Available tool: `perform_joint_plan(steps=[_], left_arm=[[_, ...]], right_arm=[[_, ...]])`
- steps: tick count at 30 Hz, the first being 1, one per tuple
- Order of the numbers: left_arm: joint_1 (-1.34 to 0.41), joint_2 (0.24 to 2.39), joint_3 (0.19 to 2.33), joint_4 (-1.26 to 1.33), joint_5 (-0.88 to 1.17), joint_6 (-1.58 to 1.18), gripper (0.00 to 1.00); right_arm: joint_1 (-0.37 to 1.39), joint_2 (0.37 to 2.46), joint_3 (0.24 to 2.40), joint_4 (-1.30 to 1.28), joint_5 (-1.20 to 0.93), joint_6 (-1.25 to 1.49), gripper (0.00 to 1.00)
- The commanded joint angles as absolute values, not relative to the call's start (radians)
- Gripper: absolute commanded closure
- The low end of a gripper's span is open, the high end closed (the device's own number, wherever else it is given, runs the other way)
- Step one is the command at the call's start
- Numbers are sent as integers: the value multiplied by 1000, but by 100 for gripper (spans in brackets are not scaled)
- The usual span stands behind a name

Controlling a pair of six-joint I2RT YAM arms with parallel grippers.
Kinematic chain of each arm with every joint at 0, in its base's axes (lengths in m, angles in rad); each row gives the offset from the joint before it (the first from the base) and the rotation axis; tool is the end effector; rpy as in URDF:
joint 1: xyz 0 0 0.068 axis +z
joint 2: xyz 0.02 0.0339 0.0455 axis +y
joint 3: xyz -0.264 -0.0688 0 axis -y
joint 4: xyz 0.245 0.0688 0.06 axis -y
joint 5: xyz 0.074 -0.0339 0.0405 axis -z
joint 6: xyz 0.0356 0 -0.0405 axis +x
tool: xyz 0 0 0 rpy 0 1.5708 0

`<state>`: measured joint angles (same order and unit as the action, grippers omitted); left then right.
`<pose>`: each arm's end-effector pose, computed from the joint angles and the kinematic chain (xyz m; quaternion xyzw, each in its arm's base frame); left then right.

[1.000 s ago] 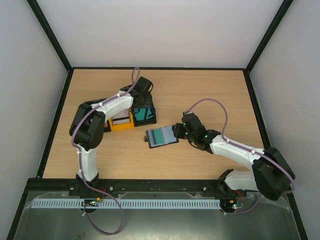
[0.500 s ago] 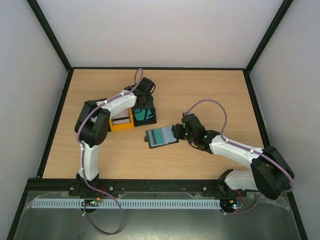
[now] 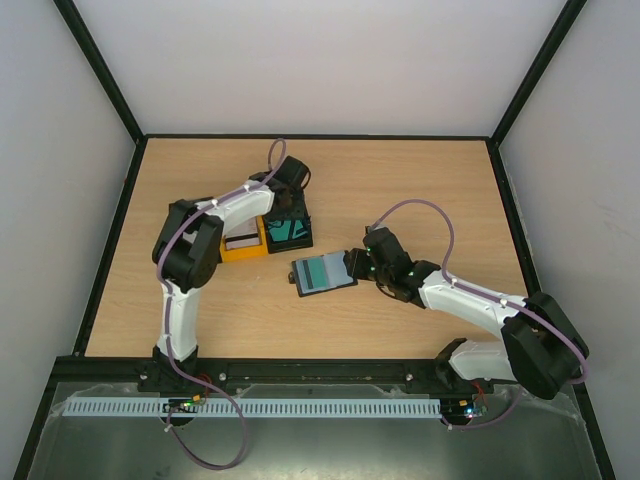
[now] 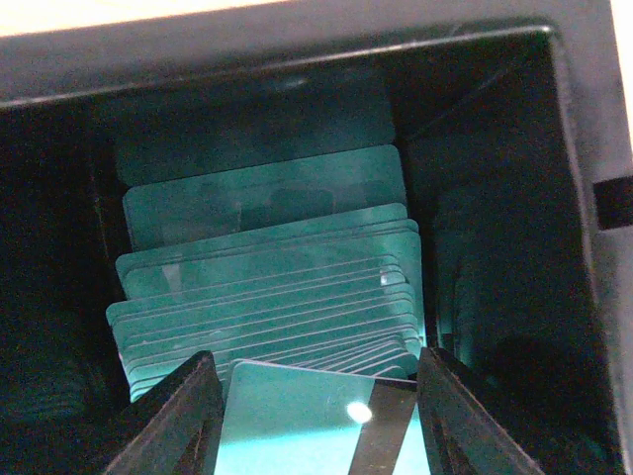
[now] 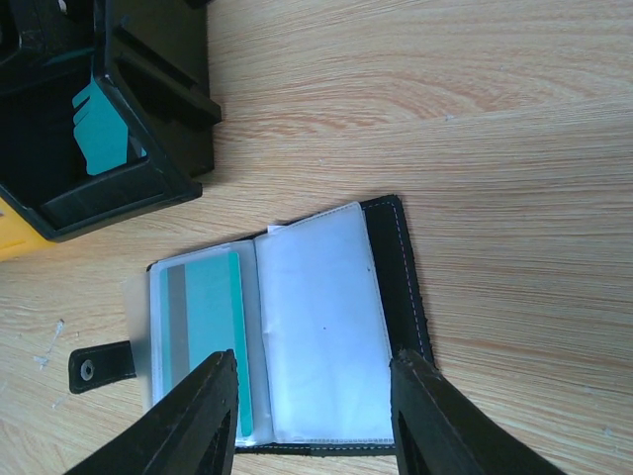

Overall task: Put the credit cards into the card holder
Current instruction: Pick up the credit card from the storage box.

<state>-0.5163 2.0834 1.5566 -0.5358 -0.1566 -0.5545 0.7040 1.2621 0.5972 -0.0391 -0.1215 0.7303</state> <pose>0.3893 -0.2146 0.1769 -0.0381 0.9644 -0.0627 0.2542 0.1900 0.1670 0.1903 -0.0136 0.9061 0.3170 0.2797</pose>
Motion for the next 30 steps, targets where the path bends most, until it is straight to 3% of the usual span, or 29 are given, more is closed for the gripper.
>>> perform_joint_plan(steps=[1,10,21,30], left_arm=[[-519,2092,1540,-562,-183,-589,43],[-529,2132,1558,-587,-206,-583,31],[-534,2106,1556,-588,-167,-578,45],[-537,2064,1542,-577,-149,-578,62]], right_arm=[[699,1247,584,-23,-117,738,58],[699,1248,584,-24,-118,735,58],[699,1262,590,-19,-123,730,58],[699,1267,592,-14,-129,730,58]])
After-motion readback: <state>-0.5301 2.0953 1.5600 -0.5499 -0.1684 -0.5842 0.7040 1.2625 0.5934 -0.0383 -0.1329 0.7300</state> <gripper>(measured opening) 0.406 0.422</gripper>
